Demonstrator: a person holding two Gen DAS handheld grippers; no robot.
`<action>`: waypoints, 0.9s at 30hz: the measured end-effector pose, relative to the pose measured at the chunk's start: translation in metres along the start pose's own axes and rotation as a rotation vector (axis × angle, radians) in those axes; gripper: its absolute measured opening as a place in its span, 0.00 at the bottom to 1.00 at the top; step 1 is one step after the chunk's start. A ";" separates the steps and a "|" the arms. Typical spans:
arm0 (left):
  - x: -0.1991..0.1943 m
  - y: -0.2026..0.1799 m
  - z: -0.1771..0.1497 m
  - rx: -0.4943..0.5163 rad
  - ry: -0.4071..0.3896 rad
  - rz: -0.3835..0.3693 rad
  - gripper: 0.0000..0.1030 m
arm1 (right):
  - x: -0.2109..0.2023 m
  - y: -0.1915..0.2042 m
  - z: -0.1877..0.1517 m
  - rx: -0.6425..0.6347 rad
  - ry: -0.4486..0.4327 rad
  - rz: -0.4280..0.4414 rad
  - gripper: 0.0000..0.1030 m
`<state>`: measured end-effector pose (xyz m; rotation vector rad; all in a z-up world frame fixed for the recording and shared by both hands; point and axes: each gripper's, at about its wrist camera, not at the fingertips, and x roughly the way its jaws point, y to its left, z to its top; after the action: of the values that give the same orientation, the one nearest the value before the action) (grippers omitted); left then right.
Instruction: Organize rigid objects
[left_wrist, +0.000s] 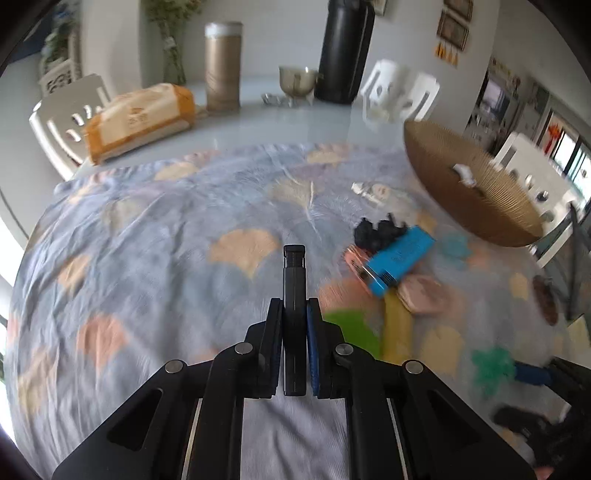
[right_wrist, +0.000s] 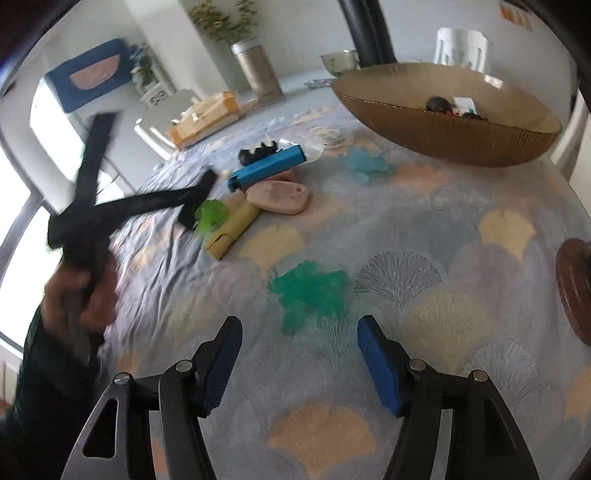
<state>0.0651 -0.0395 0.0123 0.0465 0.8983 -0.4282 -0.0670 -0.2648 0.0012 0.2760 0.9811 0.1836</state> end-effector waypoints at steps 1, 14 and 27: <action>-0.008 0.002 -0.006 -0.018 -0.011 -0.011 0.09 | 0.002 0.002 0.002 0.006 -0.001 -0.012 0.62; -0.021 0.028 -0.041 -0.168 -0.085 -0.151 0.09 | 0.017 0.039 0.007 -0.095 -0.109 -0.300 0.45; -0.012 0.023 -0.042 -0.139 -0.042 -0.068 0.22 | -0.001 0.057 -0.003 -0.187 -0.217 -0.273 0.45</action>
<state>0.0360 -0.0058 -0.0081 -0.1204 0.8884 -0.4276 -0.0717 -0.2108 0.0178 -0.0112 0.7702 -0.0046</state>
